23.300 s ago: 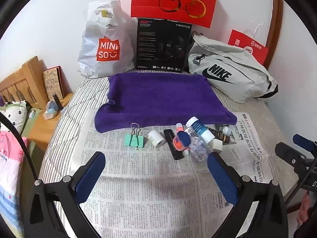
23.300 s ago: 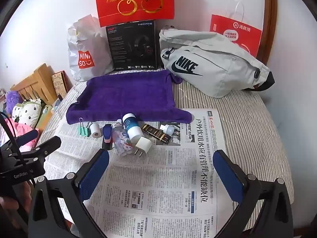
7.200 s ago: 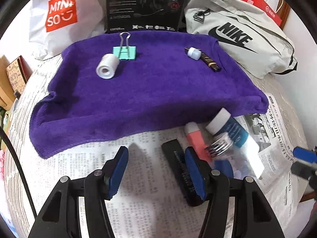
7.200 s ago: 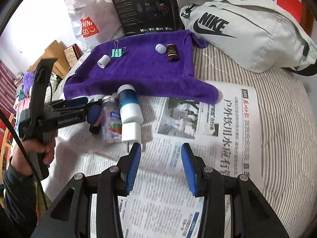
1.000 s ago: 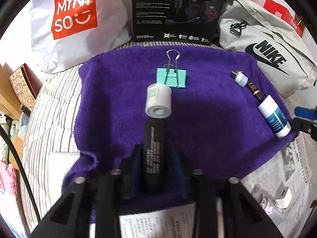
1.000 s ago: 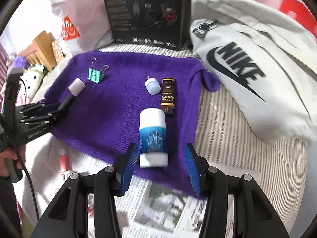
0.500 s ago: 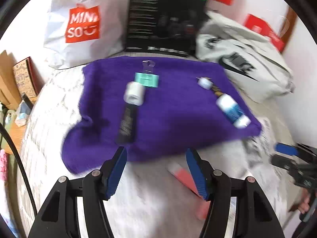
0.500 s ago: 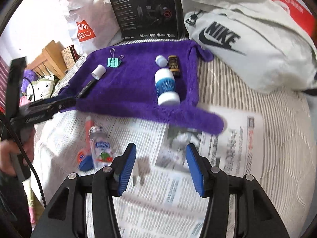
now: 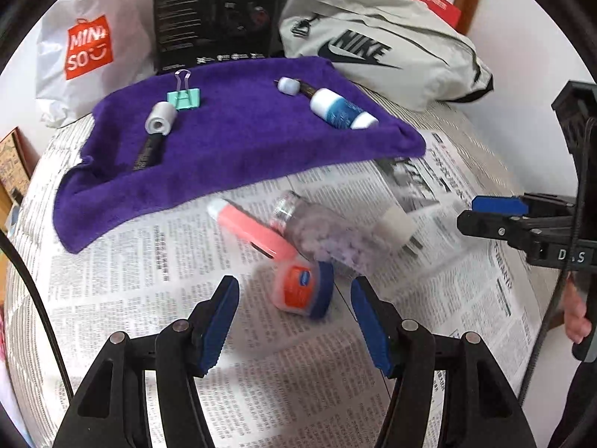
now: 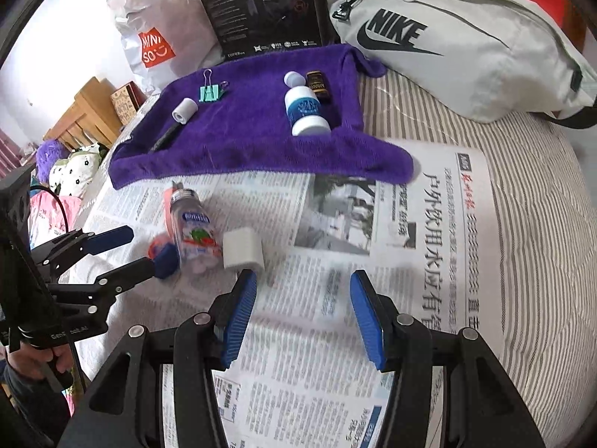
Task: Organize rigid objects
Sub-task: 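Grasp the Vaseline tin with the left gripper while the right gripper approaches the white plug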
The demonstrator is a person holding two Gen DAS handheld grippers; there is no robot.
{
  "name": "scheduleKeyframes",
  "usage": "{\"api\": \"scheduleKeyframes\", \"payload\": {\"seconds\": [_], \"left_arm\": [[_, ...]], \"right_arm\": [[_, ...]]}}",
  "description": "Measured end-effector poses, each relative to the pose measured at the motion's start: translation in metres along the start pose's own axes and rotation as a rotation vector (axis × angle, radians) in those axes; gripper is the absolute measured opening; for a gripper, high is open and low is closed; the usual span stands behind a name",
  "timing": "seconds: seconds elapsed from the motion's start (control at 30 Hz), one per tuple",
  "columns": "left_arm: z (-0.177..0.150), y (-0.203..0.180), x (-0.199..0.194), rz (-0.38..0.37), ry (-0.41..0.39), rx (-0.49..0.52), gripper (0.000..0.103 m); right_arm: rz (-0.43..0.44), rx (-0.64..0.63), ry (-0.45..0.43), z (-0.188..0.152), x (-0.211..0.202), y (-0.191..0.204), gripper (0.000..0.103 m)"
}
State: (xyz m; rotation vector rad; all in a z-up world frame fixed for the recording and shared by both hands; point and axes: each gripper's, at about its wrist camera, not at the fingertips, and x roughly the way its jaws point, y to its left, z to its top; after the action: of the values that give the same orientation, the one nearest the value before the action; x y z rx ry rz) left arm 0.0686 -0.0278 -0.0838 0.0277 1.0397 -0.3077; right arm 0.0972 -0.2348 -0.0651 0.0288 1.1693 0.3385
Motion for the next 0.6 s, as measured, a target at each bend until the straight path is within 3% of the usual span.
{"api": "scheduleKeyframes", "payload": {"seconds": [0.17,0.3,0.6], "left_arm": [[-0.004,-0.009,0.014,0.05,0.024,0.094,0.058],[-0.001,-0.009,0.023,0.017,0.036,0.107,0.035],[-0.002,0.006,0.015,0.024,0.023,0.086,0.035]], "right_arm": [[-0.008,0.014,0.011,-0.008,-0.001,-0.005,0.052],[-0.014,0.016,0.02,-0.009,0.0,-0.005,0.052],[-0.015,-0.021,0.022,0.002,0.008,0.007,0.052]]}}
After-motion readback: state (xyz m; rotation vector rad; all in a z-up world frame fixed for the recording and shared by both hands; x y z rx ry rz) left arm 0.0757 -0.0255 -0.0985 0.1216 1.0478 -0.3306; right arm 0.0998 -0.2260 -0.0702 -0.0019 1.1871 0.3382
